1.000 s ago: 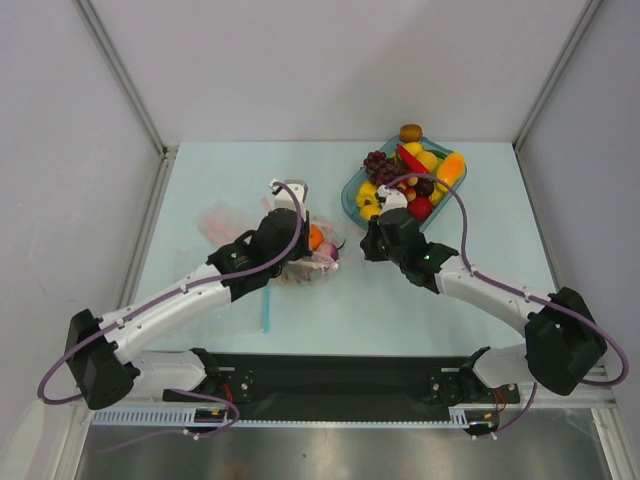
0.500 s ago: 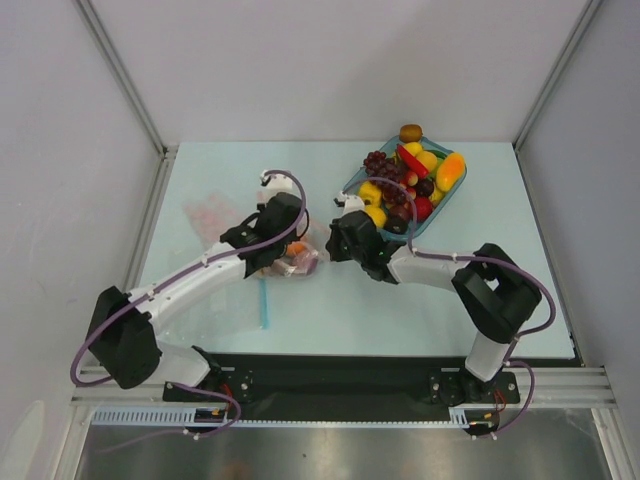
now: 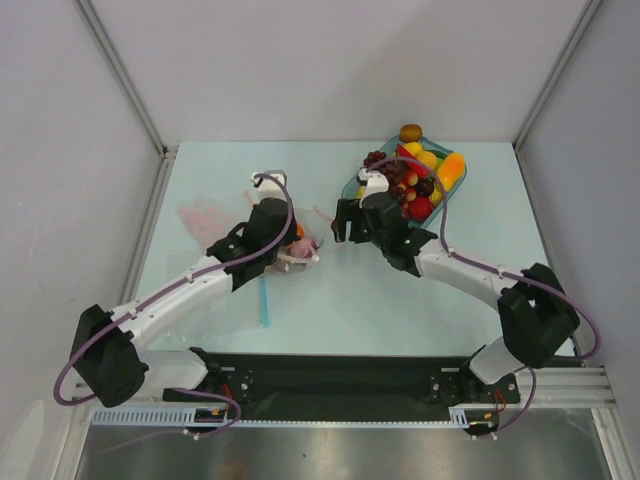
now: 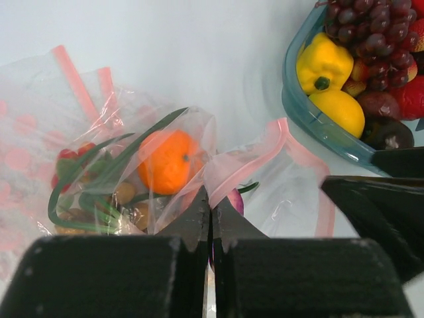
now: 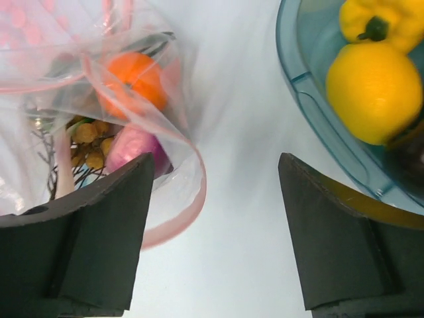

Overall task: Place the food in the zip-top bag and seal the zipper
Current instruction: Adjust the zipper food storage bag at the center of the board, then pick up the fake fruit from the bin.

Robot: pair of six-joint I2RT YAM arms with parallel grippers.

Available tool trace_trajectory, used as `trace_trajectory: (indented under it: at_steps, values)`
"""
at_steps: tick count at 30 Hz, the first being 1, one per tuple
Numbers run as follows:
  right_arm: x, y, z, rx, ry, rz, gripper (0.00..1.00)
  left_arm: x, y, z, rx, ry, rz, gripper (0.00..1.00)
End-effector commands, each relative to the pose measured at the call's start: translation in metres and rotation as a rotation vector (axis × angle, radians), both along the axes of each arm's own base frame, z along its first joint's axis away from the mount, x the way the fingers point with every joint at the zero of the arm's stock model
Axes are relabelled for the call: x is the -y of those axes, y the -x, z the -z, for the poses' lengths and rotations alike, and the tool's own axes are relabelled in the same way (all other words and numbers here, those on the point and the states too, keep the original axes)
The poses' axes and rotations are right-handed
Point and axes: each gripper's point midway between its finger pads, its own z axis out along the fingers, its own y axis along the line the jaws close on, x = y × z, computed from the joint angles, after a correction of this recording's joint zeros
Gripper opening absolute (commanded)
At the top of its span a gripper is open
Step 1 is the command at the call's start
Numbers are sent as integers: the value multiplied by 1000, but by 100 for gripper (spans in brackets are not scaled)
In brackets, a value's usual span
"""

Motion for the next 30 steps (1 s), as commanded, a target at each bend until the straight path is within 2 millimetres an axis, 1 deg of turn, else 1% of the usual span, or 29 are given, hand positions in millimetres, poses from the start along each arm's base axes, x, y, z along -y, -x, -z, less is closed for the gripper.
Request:
trace_trajectory:
  at_steps: [1,2,3,4,5,6,7,8,9,10,11,12,13,14,15,16,17,18,20,21,23,24,25,27,28,30]
  values:
    - [14,7,-47,107,-44,-14,82,8,-6,-2,25,17,12,0]
    - [18,13,-43,104,-50,-30,85,9,-6,-1,20,14,14,0]
    - [21,15,-47,117,-65,-34,86,10,-6,0,16,11,18,0]
    - [30,14,-65,159,-101,-22,87,10,-6,1,10,5,20,0]
    - [33,16,-67,164,-113,-29,90,10,-7,2,8,4,20,0]
    - [40,16,-67,173,-111,-13,90,10,-6,2,8,5,23,0]
    - [49,14,-72,183,-110,20,90,11,-4,1,8,8,30,0]
    - [66,4,-72,187,-92,94,89,12,-4,0,9,14,38,0]
    - [78,-2,-71,170,-77,136,89,13,-3,-1,15,19,49,0]
    - [87,-7,-69,156,-70,177,89,15,-1,-2,16,26,65,0]
    - [107,-19,-60,132,-44,251,89,19,2,-6,20,40,90,0]
    - [117,-22,-49,92,-7,282,89,22,4,-8,25,41,118,1]
    - [122,-30,-52,86,0,311,89,25,6,-10,28,45,147,2]
    - [133,-40,-41,49,32,351,91,28,10,-14,35,49,176,3]
    - [138,-40,-27,-6,74,363,93,30,13,-16,40,48,187,3]
    - [140,-43,-21,-28,93,373,94,30,14,-15,43,49,192,4]
    - [143,-51,-28,-22,106,398,95,31,16,-16,45,54,199,4]
    - [145,-53,-7,-78,157,409,96,30,17,-20,54,63,200,4]
    - [144,-60,-1,-95,182,422,97,31,19,-20,55,71,206,4]
    - [144,-61,15,-137,211,424,97,32,20,-21,56,79,214,3]
    - [143,-65,28,-172,238,426,96,34,21,-21,56,85,222,3]
    - [143,-68,28,-185,245,434,95,35,22,-22,57,90,227,3]
    - [142,-69,43,-218,272,433,95,36,23,-21,52,87,233,2]
    - [145,-71,49,-242,302,450,93,37,23,-21,51,89,235,2]
    - [147,-72,55,-259,314,466,93,36,23,-22,53,89,233,2]
    - [150,-69,58,-283,330,485,93,35,23,-24,55,89,231,2]
